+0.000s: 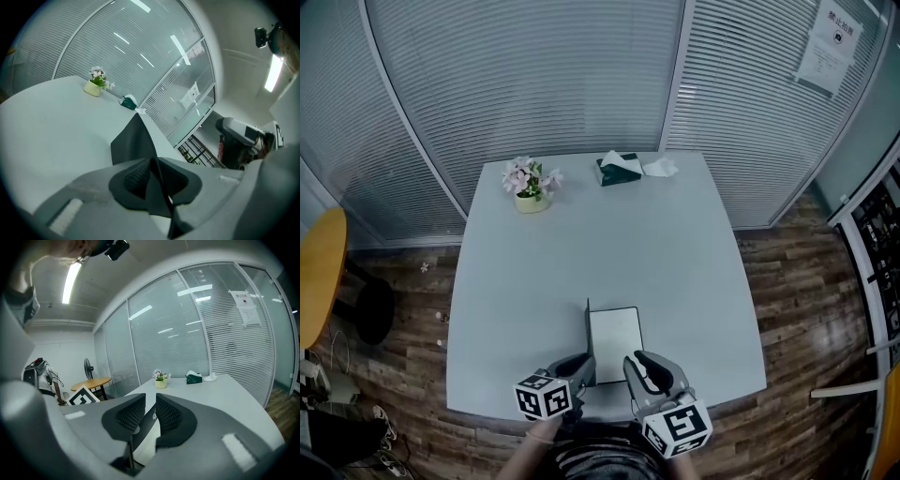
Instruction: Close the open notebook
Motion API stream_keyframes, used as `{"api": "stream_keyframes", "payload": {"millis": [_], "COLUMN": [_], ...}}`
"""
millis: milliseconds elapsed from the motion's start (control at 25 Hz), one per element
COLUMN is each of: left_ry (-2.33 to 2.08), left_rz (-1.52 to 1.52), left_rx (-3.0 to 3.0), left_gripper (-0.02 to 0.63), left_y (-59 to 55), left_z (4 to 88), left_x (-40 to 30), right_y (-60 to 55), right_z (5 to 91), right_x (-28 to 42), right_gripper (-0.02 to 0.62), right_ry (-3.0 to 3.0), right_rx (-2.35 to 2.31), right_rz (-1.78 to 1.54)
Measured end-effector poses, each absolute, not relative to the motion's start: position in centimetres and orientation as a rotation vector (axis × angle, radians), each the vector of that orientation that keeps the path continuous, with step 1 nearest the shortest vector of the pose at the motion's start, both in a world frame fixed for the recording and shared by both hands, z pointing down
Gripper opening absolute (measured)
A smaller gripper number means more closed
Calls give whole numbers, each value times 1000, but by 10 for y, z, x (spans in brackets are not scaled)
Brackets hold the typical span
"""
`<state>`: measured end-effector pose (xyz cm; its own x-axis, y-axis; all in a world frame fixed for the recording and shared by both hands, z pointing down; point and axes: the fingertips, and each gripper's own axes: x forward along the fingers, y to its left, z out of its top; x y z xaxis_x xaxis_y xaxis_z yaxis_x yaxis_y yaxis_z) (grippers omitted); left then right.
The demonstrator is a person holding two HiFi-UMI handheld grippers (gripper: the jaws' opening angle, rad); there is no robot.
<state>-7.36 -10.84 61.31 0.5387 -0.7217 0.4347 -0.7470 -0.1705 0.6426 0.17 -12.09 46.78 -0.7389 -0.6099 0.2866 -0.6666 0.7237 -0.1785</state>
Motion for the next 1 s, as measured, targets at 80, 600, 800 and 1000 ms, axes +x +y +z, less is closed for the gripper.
{"api": "stream_keyframes", "payload": {"millis": [80,600,800,1000], "left_ry": [-1186,-1141,-1135,-1119], "left_rz": [43,89,113,123], "left_rx": [1916,1938,1938,1935], "left_gripper": [54,67,72,78], "left_y": [-109,-119,-123,-125], "left_z": [613,618,621,624], "left_x": [-69,-42,-32,-23], "right_y": [-120,-122,-122,-121], "right_z": [468,470,473,474], "right_x": [4,27,39,49], "right_gripper": [69,69,69,69], "right_ry": [-2718,-2682,-2663,-2650], "right_rx": [1026,1086,1114,1142], "right_rz": [404,411,422,433]}}
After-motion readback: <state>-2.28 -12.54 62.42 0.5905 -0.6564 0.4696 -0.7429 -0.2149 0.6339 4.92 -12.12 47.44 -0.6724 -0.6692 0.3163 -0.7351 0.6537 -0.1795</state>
